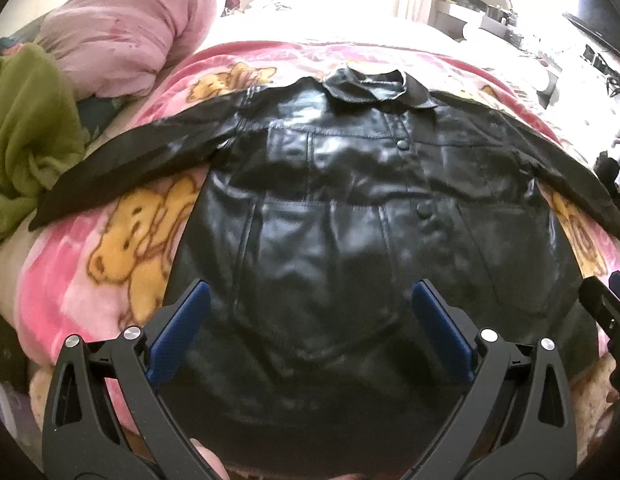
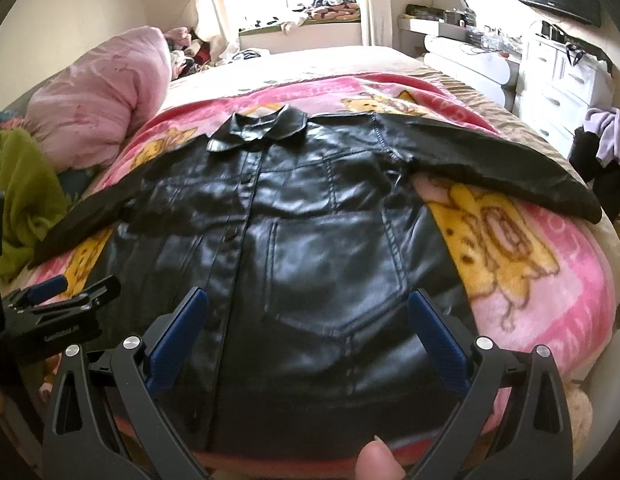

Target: Fold large clothes

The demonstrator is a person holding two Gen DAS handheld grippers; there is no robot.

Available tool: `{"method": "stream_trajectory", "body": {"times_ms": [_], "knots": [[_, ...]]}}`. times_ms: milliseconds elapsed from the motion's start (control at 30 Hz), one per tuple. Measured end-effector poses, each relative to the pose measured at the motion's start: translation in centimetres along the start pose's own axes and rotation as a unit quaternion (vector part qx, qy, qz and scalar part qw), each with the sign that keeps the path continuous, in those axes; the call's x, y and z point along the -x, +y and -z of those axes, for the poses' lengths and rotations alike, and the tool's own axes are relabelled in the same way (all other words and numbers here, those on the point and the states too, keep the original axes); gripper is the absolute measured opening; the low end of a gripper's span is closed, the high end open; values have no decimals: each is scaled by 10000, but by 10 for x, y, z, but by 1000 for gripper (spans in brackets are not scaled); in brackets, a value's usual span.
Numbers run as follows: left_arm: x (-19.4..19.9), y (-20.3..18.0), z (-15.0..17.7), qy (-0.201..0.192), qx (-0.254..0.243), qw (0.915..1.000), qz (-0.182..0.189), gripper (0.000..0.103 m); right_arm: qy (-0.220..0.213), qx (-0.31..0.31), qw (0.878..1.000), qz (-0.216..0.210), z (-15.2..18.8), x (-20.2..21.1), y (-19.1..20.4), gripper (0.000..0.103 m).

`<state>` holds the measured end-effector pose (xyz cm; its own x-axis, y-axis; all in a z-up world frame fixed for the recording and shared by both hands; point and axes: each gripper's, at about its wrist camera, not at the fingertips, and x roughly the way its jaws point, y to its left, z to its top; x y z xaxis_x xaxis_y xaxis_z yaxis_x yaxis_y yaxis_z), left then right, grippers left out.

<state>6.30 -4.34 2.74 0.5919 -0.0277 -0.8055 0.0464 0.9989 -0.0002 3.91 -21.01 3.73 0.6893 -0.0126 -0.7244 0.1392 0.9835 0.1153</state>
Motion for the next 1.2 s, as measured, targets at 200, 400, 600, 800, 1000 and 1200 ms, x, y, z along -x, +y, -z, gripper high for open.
{"method": "stream_trajectory", "body": {"times_ms": [200, 400, 600, 800, 1000, 1200], "knots": [[-17, -11, -29, 51, -59, 10000, -8, 95, -45, -44, 10000, -10, -35, -12, -8, 99], [-39, -23, -56, 230, -59, 9997, 63, 95, -79, -24, 9999, 98, -68, -29, -19, 99], [-54, -34, -83, 281, 14, 9996, 79, 95, -34, -210, 9996, 158, -88, -44, -39, 99], [-67, -56, -109, 244, -100, 9996, 33, 95, -130, -560, 9973, 450, -112, -61, -75, 99], [-84, -92, -126, 278, -268, 9991, 170, 95, -83, -1183, 9892, 859, -125, -79, -133, 99], [-102, -133, -131, 366, -532, 9975, 303, 95, -102, -2052, 9709, 1234, -117, -84, -210, 99]]}}
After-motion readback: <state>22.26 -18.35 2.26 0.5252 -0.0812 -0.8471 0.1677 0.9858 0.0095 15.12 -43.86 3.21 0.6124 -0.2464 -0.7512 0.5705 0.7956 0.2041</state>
